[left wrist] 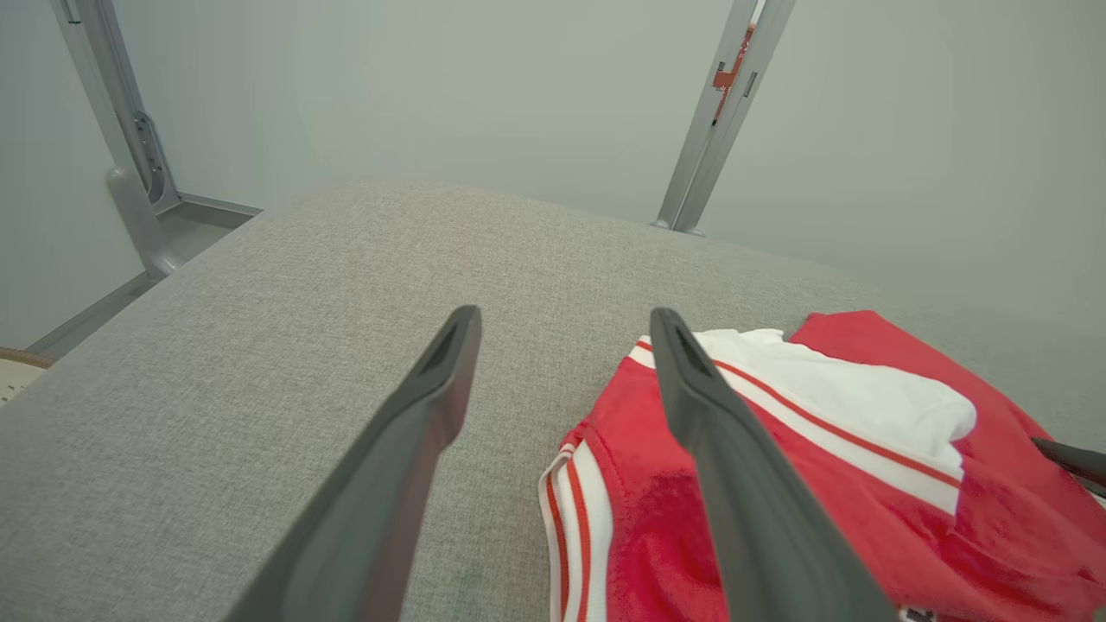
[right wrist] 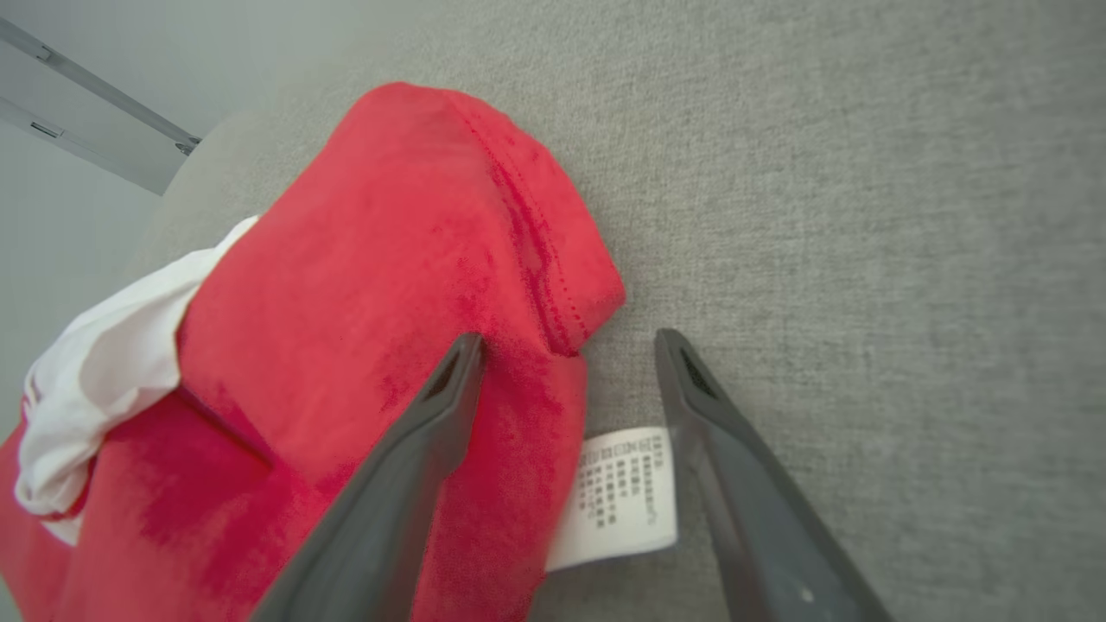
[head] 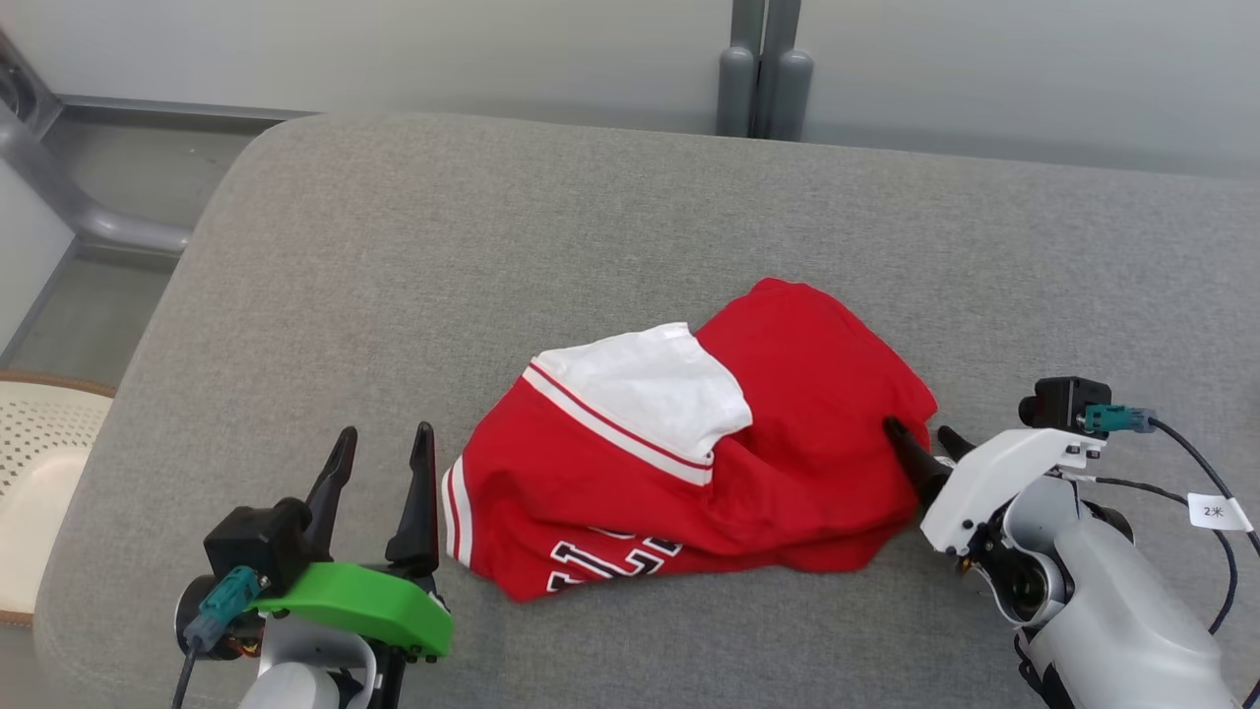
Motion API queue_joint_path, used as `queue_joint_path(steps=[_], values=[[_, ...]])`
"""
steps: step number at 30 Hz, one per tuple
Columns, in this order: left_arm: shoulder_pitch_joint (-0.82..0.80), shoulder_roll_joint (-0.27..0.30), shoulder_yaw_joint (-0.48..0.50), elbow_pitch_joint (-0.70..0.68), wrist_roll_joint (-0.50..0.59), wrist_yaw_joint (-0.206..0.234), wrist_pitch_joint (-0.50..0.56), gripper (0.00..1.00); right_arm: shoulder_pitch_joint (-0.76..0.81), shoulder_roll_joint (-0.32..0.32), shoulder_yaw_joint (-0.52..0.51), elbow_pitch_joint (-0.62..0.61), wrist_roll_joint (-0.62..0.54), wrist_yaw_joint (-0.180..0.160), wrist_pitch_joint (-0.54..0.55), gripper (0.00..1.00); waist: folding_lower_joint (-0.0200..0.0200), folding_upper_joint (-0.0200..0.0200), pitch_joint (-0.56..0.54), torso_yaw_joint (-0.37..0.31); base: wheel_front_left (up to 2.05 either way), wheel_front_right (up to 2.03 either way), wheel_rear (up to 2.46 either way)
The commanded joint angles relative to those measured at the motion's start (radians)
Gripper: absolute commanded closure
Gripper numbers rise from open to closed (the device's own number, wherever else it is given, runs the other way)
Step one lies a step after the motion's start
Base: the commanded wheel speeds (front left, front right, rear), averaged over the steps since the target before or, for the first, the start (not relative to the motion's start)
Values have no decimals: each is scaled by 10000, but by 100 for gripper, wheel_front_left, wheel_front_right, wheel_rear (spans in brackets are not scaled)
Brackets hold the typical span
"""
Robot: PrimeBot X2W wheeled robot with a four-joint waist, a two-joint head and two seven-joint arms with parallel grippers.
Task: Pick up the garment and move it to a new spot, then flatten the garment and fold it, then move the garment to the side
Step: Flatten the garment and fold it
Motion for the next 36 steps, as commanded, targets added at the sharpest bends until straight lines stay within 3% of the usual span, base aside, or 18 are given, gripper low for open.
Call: queue_joint_path(steps=[1,2,3,4,9,16,21,27,28,29,30,36], values=[[-180,-14,11,67,-132,-16,-57,0,-191,-9,2,111,131,5,98,12,0,0,213,318,0,0,0],[-199,-21,7,101,-133,-26,-77,0,-236,-27,25,205,170,5,124,55,0,0,220,357,0,0,0],[-200,-18,8,132,-139,-39,-96,0,-253,-29,51,255,183,5,78,71,0,0,221,378,0,0,0],[-203,-8,11,168,-150,-51,-116,0,-286,-3,89,278,232,5,-35,100,0,0,219,391,0,0,0],[-185,43,14,280,-117,-33,-159,0,-448,-170,177,171,150,5,-808,100,0,0,109,181,0,0,0],[-188,52,-112,288,-97,-79,-181,0,-659,-684,-237,441,-694,3,-1631,100,0,0,-87,-621,0,0,0],[-203,22,-196,309,-117,-98,-189,0,-720,-1029,-1082,568,-1579,3,-1919,100,0,0,-75,-1244,0,0,0],[-335,-28,-277,401,-113,-125,-212,0,-425,-712,-2238,760,-2653,3,-1746,100,0,0,16,-1750,0,0,0],[-366,-28,-285,427,-115,-135,-219,0,-365,-629,-2386,752,-2808,3,-1714,84,0,0,20,-1798,0,0,0],[-387,-25,-288,442,-119,-131,-227,0,-338,-537,-2505,728,-2923,3,-1700,27,0,0,21,-1838,0,0,0],[-406,-20,-287,458,-128,-126,-237,0,-315,-417,-2656,688,-3043,3,-1715,0,0,0,17,-1879,0,0,0],[-444,57,-261,525,-188,-132,-266,0,-121,134,-3314,138,-3686,3,-2100,0,0,0,-97,-2033,0,0,0]])
